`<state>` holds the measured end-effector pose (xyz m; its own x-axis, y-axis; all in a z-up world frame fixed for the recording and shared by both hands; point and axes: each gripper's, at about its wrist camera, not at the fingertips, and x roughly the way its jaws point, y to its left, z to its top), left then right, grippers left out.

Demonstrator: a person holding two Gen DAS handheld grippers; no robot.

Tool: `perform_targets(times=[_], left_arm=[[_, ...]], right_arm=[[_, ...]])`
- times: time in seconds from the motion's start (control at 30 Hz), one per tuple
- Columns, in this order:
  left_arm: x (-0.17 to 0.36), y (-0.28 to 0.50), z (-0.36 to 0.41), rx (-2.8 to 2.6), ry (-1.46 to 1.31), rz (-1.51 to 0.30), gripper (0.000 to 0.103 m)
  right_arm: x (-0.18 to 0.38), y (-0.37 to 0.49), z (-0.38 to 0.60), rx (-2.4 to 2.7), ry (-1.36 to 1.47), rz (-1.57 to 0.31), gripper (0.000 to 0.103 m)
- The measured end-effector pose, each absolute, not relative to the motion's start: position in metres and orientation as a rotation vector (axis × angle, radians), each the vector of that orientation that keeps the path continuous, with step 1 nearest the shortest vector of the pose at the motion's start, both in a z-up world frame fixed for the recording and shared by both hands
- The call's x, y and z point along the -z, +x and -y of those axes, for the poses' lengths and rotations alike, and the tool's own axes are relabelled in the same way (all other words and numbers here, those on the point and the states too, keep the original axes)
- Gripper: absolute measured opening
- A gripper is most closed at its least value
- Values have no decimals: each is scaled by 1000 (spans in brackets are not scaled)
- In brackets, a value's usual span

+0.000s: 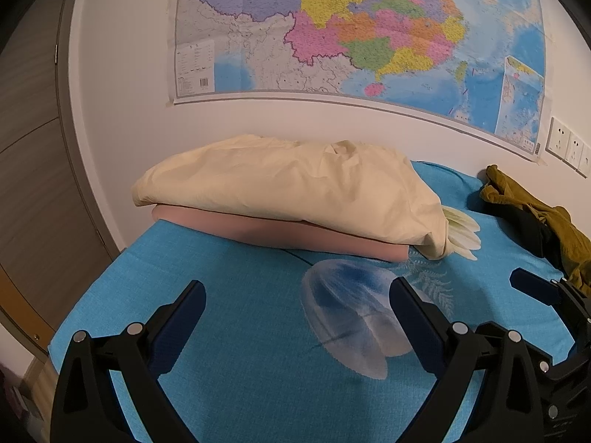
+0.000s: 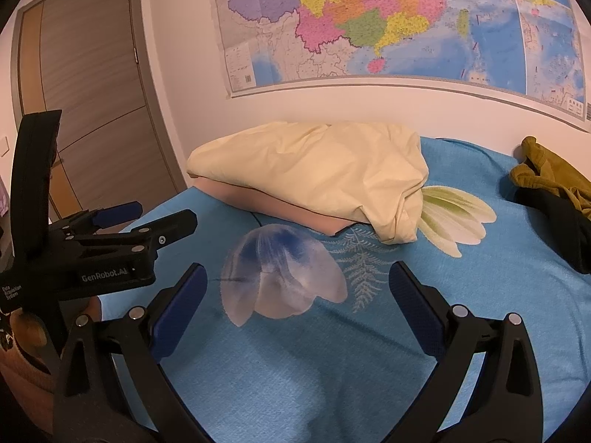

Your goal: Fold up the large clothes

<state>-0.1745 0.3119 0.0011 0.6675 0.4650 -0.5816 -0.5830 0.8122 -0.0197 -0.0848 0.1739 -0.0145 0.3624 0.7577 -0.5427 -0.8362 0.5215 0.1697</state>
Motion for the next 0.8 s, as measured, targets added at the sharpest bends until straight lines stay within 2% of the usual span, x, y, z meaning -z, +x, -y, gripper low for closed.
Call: perform_targets(times=[0.8], left_arm=[[3,-175,-316,-590,-217,-604,96]], right_arm=[[16,-85,-175,-1034,-140,-626,97]])
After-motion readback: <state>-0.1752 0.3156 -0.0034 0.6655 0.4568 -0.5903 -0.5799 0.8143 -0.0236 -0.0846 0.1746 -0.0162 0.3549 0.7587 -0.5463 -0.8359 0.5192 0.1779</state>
